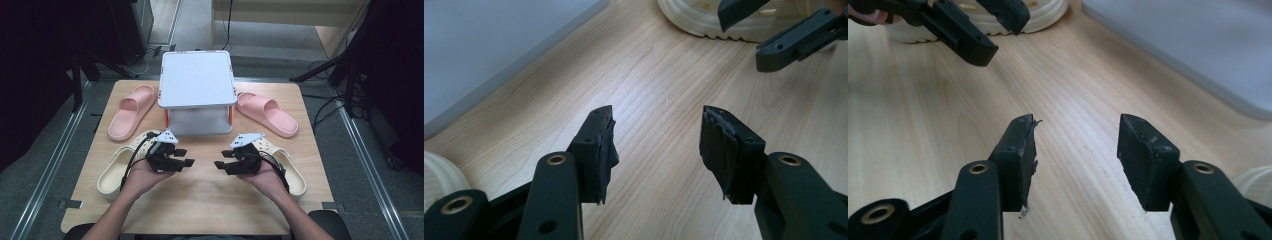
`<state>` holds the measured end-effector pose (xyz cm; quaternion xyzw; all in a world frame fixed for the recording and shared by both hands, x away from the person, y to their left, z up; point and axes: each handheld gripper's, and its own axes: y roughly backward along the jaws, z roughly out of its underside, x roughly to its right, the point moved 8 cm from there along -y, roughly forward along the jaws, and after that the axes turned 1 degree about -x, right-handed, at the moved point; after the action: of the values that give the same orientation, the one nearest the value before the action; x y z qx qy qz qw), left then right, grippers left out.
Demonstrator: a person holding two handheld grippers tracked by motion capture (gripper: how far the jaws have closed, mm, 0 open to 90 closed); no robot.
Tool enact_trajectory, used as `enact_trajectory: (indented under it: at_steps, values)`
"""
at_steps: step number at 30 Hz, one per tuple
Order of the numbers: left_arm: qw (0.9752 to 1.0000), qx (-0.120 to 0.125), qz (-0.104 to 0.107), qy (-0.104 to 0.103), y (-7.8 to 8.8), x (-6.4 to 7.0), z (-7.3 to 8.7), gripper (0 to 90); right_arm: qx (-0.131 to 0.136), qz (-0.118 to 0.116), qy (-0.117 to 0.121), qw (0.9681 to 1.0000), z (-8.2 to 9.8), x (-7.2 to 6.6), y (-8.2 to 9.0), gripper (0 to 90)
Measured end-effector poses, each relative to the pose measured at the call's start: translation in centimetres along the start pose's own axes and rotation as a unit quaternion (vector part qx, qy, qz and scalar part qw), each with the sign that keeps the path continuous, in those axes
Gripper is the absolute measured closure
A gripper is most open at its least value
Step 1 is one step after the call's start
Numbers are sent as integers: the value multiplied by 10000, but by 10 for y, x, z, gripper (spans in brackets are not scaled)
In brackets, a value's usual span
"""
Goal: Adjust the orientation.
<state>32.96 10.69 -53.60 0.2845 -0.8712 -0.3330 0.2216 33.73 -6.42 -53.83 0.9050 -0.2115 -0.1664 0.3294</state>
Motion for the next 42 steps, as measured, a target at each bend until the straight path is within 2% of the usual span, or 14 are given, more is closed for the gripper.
enact_trajectory:
  at_steps: [2,5,9,12,18,21,23,26,32,36,42]
  values:
    - [9999,-74,97,16,0,2,0,479,-53,-48,27,10000,3,0,-3,518]
    - [9999,-115,97,-75,0,6,-1,486,-134,-88,57,9999,5,-4,-5,516]
    - [9997,-138,186,-49,-1,7,-2,461,-158,-91,180,9997,6,-5,-3,492]
    - [9997,-103,211,-35,0,7,-3,451,-123,-86,104,9998,5,-4,1,480]
    - [9993,-249,209,-181,1,6,-3,513,38,-138,17,9999,3,-4,10,449]
    - [9992,-271,222,-188,1,7,-4,510,74,-204,-94,9997,3,-5,12,426]
    - [9991,-323,134,-240,2,5,-4,487,80,-292,-79,9995,3,-6,12,414]
    - [9993,-300,146,-172,3,4,-4,480,-6,-343,-17,9994,6,-8,10,406]
    - [9992,-261,282,-119,7,5,-4,485,-102,-255,3,9996,8,-7,8,410]
    - [9992,-263,261,-121,13,5,-3,484,-60,-189,-11,9998,8,-3,9,410]
    - [9995,-214,201,73,23,0,-1,484,-5,-179,-51,9998,5,1,11,420]
